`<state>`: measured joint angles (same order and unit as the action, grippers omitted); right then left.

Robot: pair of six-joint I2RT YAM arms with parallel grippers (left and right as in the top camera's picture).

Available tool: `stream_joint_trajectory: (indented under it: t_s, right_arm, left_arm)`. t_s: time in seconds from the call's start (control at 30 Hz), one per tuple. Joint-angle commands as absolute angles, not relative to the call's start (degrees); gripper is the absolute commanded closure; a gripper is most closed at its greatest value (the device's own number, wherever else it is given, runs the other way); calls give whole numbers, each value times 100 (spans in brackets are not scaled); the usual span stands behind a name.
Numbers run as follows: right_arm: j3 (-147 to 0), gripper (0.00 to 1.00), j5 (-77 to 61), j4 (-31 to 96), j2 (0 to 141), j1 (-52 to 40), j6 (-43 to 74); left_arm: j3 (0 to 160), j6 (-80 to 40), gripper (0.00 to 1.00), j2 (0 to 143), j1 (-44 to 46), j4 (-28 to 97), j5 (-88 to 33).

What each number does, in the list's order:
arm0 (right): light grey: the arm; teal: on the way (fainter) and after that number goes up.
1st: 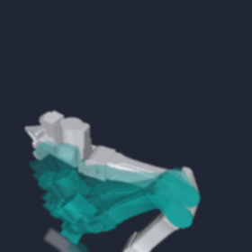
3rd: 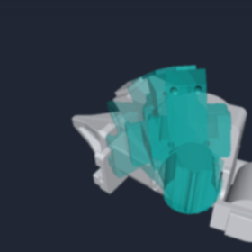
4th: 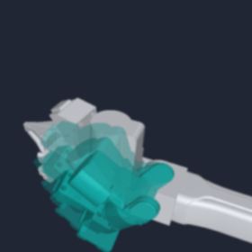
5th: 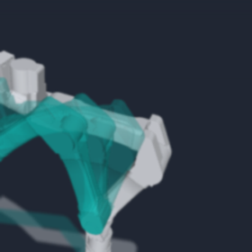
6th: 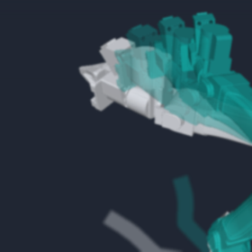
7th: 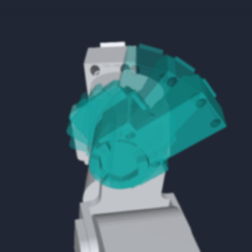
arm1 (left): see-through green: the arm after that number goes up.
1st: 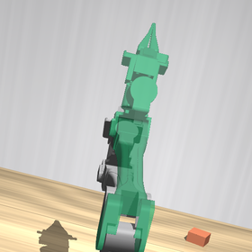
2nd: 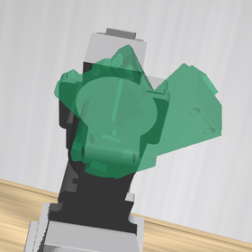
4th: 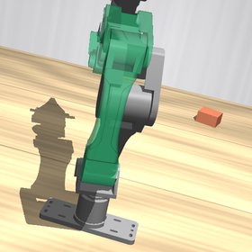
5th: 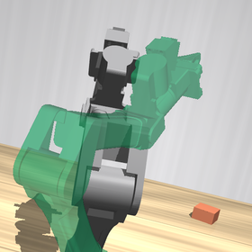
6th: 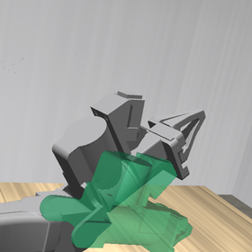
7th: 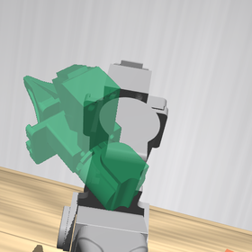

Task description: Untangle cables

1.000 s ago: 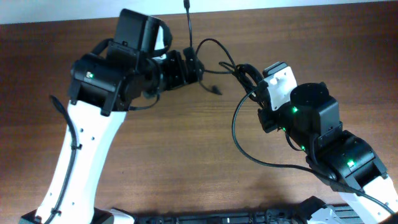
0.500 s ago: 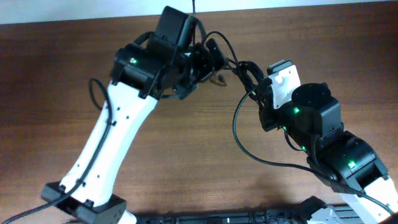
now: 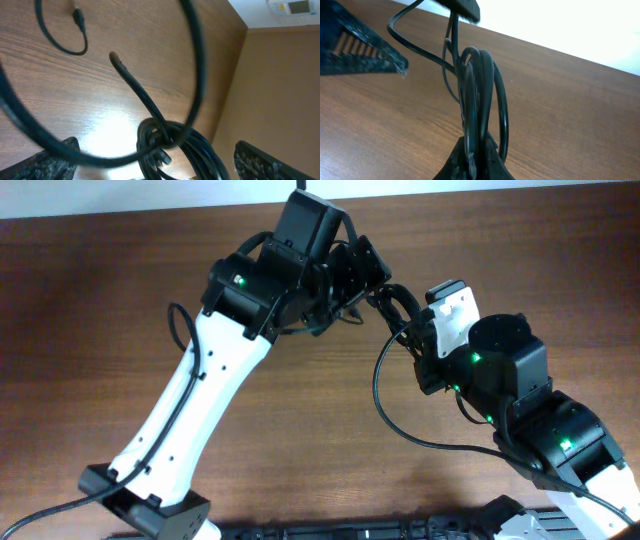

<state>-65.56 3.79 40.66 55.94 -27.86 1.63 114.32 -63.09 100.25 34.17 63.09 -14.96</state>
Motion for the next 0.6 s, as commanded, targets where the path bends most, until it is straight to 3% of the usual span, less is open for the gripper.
stream_joint_trajectory:
  t_s: [0.0, 0.5, 0.57]
  right_arm:
    - [-6635, 96, 322, 3957, 5443, -2812, 246]
    - [-6635, 96, -91, 3811, 5033, -2812, 246]
    - [-6635, 96, -91, 3811, 5033, -2812, 246]
  left_arm:
    - [11518, -6379, 1, 10149, 3452, 6326, -1457]
    - [11518, -6488, 0, 10359, 3452, 6366, -1271]
    - [11518, -6488, 24, 10372, 3452, 6366, -1284]
